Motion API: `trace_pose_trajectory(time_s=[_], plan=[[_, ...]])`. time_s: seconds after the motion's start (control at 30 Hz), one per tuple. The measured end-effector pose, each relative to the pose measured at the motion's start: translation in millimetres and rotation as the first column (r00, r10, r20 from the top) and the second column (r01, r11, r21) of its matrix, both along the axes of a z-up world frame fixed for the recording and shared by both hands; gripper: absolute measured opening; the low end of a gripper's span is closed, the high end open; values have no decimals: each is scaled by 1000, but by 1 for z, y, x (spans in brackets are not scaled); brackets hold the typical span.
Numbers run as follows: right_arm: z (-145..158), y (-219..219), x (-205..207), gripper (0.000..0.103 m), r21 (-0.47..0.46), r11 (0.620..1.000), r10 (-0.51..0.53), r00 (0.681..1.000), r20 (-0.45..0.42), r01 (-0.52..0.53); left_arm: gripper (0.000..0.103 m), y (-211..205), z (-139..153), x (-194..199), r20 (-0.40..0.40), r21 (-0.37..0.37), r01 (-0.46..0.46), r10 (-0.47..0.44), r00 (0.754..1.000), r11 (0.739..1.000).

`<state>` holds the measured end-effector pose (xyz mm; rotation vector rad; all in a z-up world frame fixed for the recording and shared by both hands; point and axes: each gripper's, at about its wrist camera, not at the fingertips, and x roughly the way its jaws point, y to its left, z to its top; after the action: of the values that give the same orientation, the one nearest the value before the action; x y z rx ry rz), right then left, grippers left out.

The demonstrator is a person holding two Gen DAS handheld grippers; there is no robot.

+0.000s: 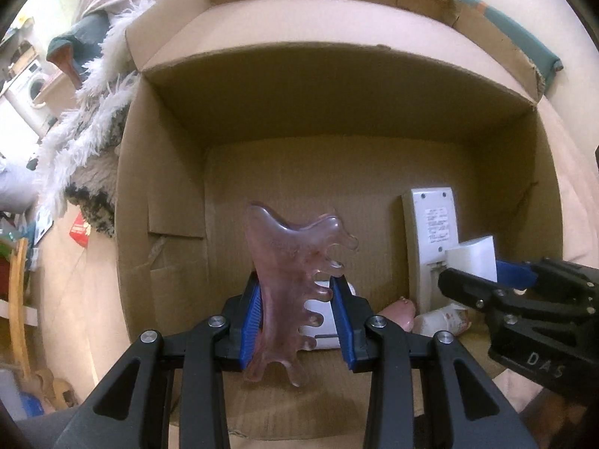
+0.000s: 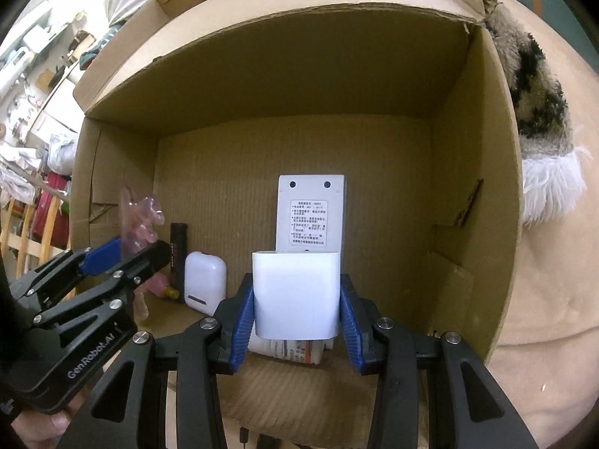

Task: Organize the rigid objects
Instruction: 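Lower the comb and white plug into the box and open both tools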

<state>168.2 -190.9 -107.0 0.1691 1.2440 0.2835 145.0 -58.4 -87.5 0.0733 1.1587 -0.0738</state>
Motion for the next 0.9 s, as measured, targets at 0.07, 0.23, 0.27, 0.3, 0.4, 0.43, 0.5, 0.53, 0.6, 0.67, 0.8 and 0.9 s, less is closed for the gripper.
trace_pose_trajectory(time_s=[0.07, 0.23, 0.27, 0.3, 0.4, 0.43, 0.5, 0.53, 0.6, 0.67, 0.8, 0.9], plan=[[0, -1, 1, 44, 6, 1000, -2, 1000, -2, 2, 34, -4, -1, -2, -8, 0, 4, -4, 1000, 1000], [4, -9, 2, 44, 36, 999, -14, 1000, 7, 14, 49, -8, 6, -5, 45, 62, 12, -15, 999, 998], [6, -8, 2, 44, 35, 999, -18, 1000, 13, 17, 55, -9, 8, -6, 58, 71, 9, -13, 998, 997], [8, -10, 2, 44, 40, 999, -23, 999, 22, 22, 58, -9, 9, -6, 63, 71, 8, -12, 998, 997], [18, -15, 3, 49, 84, 996, -44, 998, 55, 39, 61, -9, 14, -7, 72, 57, -4, 0, 997, 998], [22, -16, 2, 55, 99, 994, -47, 996, 70, 40, 61, -8, 15, -6, 73, 56, -7, 3, 997, 998], [30, -17, 2, 63, 125, 992, -48, 994, 100, 36, 61, -7, 17, -6, 79, 54, -14, 10, 997, 998], [33, -16, 2, 67, 128, 991, -45, 993, 113, 31, 61, -7, 19, -6, 80, 55, -18, 13, 997, 998], [37, -12, 1, 72, 114, 993, -34, 990, 135, 18, 61, -4, 20, -4, 82, 58, -21, 16, 996, 998], [39, -9, 1, 76, 100, 995, -28, 989, 145, 14, 61, -4, 20, -3, 81, 59, -21, 16, 997, 998], [39, -7, 2, 76, 100, 995, -28, 989, 144, 14, 61, -2, 22, -4, 86, 66, -16, 10, 996, 998], [41, -8, 0, 76, 99, 995, -31, 989, 147, 17, 61, -1, 24, -5, 92, 65, -14, 8, 996, 998]])
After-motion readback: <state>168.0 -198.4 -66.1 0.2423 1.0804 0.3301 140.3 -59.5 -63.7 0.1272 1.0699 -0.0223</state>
